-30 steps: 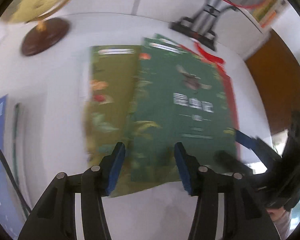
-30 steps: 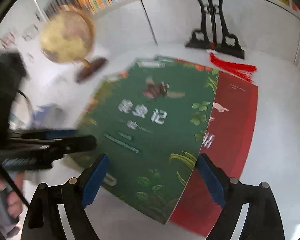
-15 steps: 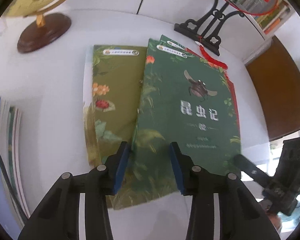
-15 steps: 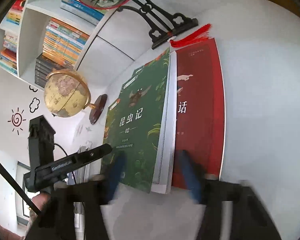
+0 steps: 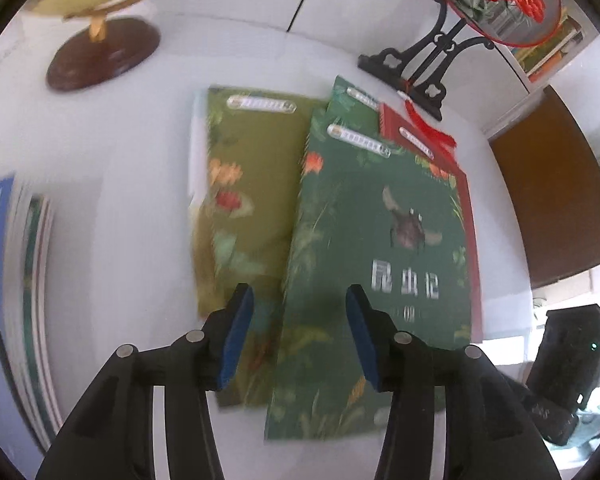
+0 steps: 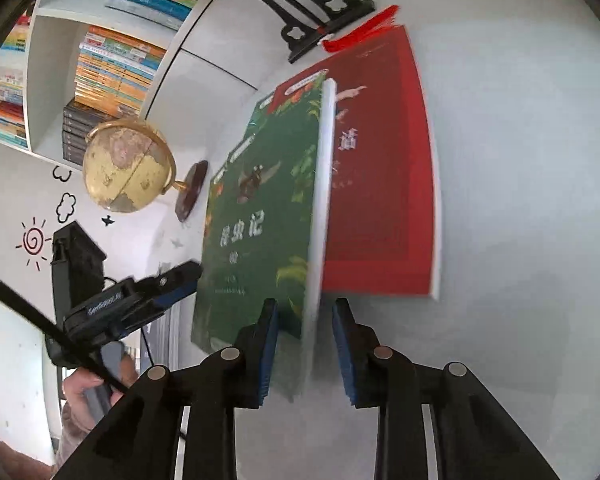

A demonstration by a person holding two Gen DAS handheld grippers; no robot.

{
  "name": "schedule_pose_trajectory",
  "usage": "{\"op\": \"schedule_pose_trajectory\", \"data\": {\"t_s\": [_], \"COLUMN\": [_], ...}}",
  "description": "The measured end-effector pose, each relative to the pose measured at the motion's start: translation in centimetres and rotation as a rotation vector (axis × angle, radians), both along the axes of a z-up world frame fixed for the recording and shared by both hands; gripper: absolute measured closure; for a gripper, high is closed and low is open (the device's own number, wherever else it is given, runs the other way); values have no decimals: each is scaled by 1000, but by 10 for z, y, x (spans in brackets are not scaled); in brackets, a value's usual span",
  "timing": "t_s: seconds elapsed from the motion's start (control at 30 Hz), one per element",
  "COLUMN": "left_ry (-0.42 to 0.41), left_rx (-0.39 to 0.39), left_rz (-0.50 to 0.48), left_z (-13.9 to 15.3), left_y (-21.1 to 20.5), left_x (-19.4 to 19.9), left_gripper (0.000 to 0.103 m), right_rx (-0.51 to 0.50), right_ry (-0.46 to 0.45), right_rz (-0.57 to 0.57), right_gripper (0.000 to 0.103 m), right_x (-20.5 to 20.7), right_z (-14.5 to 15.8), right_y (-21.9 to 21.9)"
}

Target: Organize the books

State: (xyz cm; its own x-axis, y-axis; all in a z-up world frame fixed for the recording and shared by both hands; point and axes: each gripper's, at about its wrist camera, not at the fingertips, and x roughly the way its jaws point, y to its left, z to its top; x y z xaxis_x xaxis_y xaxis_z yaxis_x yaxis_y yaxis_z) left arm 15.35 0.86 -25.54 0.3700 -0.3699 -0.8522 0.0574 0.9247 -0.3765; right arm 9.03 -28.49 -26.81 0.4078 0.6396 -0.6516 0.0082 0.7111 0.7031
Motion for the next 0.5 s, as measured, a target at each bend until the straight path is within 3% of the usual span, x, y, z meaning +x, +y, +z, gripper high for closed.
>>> {"op": "schedule_pose_trajectory", "data": {"t_s": [0.17,0.3,0.43,0.5], "left_ry": [5,45,39,100], "left_rx": [-32,-120,-364,-501], "left_rz": [-15,-24,21,37], "left_z": [1,3,10,4], "left_y": [-3,6,21,24], "left_x": [-4,-26,-48,-45], "left_gripper": [60,60,60,66], "right_rx": [9,-163,-222,-239], "right_ry": [-33,-128,-104,-90], "right_rz": [17,34,42,42], "right_gripper": [75,83,84,84], "right_x": [7,-9,-24,-27], "right_z": [-1,20,23,20], "right_y": [17,28,27,25]}}
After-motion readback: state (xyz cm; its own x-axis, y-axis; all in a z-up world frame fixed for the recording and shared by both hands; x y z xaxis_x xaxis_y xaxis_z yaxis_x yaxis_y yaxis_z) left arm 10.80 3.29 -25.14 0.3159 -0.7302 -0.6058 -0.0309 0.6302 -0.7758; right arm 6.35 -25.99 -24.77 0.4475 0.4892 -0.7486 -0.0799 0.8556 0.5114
